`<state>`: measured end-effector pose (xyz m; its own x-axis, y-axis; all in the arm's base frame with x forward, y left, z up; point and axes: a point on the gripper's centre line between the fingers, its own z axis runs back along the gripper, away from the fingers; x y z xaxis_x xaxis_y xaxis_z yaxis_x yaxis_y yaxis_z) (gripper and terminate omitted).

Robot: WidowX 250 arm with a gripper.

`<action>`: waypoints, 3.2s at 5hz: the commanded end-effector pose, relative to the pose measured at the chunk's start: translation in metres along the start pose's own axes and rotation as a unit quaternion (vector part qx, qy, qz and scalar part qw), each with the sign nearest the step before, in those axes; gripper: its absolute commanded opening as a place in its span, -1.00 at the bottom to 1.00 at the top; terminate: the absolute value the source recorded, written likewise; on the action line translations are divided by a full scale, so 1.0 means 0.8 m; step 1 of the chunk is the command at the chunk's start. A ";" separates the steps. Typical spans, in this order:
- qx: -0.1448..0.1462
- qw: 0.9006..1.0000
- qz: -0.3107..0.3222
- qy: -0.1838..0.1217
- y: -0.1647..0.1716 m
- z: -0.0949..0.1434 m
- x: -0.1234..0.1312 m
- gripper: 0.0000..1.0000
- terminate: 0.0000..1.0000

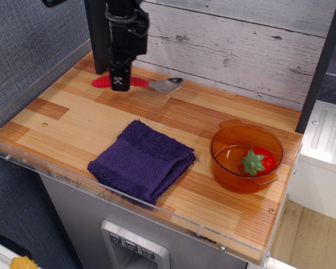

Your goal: Move spoon to purple cloth, laying diagonal.

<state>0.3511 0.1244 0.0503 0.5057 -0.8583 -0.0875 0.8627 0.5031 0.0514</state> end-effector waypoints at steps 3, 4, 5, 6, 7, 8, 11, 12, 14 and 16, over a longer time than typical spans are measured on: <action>-0.017 0.998 0.059 -0.003 -0.096 0.028 -0.012 -1.00 -1.00; -0.017 0.998 0.054 -0.006 -0.117 0.026 -0.010 -1.00 -1.00; -0.014 0.998 0.053 0.005 -0.142 0.019 -0.001 -1.00 -1.00; -0.014 0.999 0.050 0.009 -0.159 0.016 0.009 -1.00 -1.00; -0.034 0.998 0.052 0.007 -0.166 0.007 0.009 -1.00 -1.00; -0.030 0.998 0.058 0.010 -0.170 -0.005 0.014 -1.00 -1.00; -0.046 0.996 0.074 0.004 -0.165 -0.007 0.013 1.00 -1.00; -0.039 0.996 0.076 0.003 -0.167 0.002 0.012 1.00 -1.00; -0.031 0.993 0.114 -0.007 -0.151 0.038 0.010 1.00 -1.00; -0.022 0.967 0.251 -0.047 -0.115 0.056 0.001 1.00 -1.00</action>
<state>0.2635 0.0771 0.0796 0.8658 -0.5003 -0.0064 0.5002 0.8659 -0.0087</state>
